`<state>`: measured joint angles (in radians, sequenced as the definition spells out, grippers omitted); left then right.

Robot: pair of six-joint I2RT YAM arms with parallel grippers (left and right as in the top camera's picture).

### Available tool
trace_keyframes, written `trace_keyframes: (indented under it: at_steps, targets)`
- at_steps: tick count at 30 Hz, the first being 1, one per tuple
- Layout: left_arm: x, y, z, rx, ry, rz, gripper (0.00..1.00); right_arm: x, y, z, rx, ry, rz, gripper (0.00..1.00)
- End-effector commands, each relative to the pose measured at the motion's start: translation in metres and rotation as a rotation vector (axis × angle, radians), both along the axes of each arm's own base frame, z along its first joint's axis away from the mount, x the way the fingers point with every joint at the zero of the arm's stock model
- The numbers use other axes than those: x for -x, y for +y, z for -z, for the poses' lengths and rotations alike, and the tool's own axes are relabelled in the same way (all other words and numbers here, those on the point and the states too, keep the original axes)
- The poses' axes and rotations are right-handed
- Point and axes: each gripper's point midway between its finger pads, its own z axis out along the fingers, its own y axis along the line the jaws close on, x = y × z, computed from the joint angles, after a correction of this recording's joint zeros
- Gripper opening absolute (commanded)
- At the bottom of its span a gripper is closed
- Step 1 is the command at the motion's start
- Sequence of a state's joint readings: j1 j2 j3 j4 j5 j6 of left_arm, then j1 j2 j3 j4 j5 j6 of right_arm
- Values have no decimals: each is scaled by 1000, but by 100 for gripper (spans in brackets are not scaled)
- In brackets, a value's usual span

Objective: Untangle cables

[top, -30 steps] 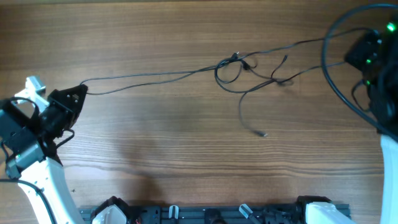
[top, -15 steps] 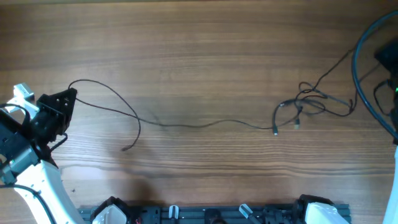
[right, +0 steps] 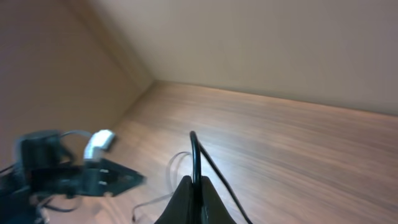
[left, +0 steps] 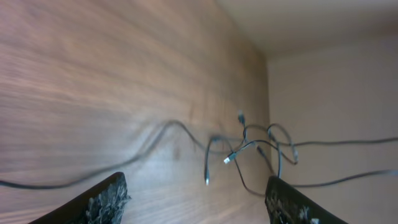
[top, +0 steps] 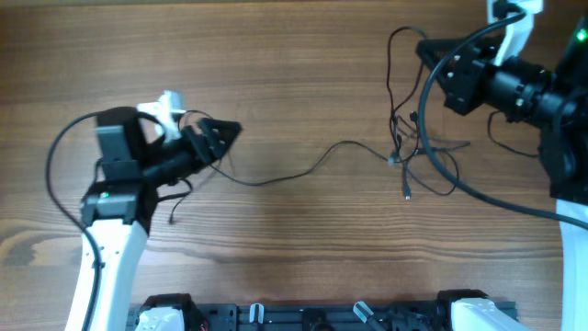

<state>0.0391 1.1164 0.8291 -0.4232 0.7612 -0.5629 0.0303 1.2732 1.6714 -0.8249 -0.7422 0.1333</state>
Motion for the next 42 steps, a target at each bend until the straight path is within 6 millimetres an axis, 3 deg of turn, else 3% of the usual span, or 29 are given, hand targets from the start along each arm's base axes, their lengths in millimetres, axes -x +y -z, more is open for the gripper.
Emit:
trace_keyframes:
  at_steps: [1,4,8,14,16,24,27,32,42]
  targets:
    - [7,-40,16,-28,32,119,73,16,28,-22,-59,-53,-131,4]
    - [15,-81,21,10,36,260,73,32,47,-47,-155,-89,-266,4]
    - [27,-127,19,111,18,442,73,37,52,-67,-217,-123,-313,4]
    - [44,-161,15,190,13,583,77,28,48,-76,-228,-155,-258,4]
    - [50,-165,11,207,5,619,78,18,42,-75,-242,-131,-184,4]
    - [61,-177,8,210,-20,672,78,21,45,-95,-306,-156,-208,4]
    - [48,-177,18,141,-30,594,77,29,49,-103,-340,-154,-256,4]
    - [19,-169,35,-2,-69,418,89,41,54,-110,-376,-129,-324,4]
    - [-28,-147,34,-164,-198,151,92,63,61,-117,-395,-105,-451,4]
